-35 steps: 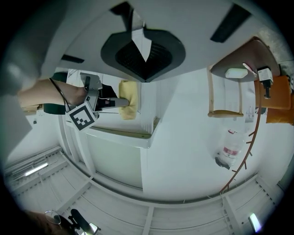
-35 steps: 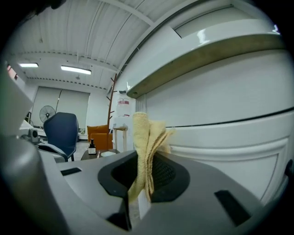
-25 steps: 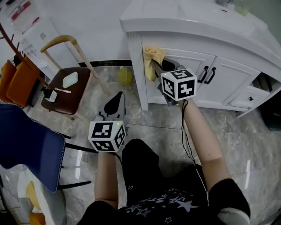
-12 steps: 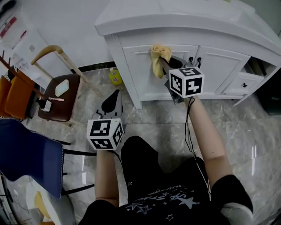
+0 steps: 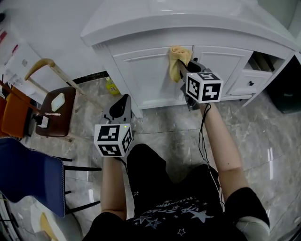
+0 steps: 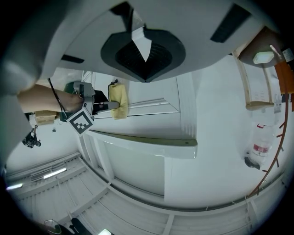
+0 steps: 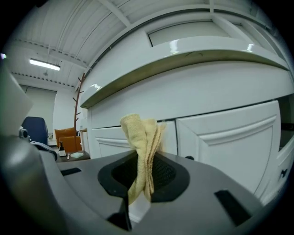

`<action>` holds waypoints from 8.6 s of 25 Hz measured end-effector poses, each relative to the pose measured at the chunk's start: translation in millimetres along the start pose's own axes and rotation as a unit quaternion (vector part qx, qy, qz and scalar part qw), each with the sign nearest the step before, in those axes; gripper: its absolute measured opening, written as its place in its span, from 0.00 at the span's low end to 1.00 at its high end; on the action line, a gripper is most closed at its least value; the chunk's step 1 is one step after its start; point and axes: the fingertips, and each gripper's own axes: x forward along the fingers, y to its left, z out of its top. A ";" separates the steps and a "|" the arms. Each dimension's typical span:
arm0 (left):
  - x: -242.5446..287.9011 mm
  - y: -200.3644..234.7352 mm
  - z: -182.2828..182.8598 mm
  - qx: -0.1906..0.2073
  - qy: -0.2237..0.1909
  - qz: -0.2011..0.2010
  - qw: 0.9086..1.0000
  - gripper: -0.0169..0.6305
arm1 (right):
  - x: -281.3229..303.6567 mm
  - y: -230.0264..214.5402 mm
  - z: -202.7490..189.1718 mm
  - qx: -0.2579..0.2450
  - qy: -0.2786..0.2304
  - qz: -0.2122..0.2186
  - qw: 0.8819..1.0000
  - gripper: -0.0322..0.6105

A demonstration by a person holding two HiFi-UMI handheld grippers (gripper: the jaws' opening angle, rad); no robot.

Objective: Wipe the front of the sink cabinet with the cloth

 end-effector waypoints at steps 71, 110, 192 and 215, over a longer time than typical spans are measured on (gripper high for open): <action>33.2 -44.7 -49.2 -0.021 0.038 -0.039 0.998 0.05 | 11.2 -21.0 -95.4 -0.024 0.061 -0.051 0.997 0.15; -1.9 5.0 -127.3 -0.040 0.079 0.027 0.996 0.05 | 69.9 54.1 -175.8 -0.077 0.069 0.061 0.993 0.15; 9.6 4.8 -187.2 -0.068 0.125 0.040 0.989 0.05 | 62.5 -26.1 -311.3 -0.031 0.102 -0.030 0.994 0.15; -52.1 -27.8 -149.6 -0.055 0.095 0.050 0.993 0.05 | -42.1 -18.8 -259.6 -0.045 0.070 -0.006 0.997 0.15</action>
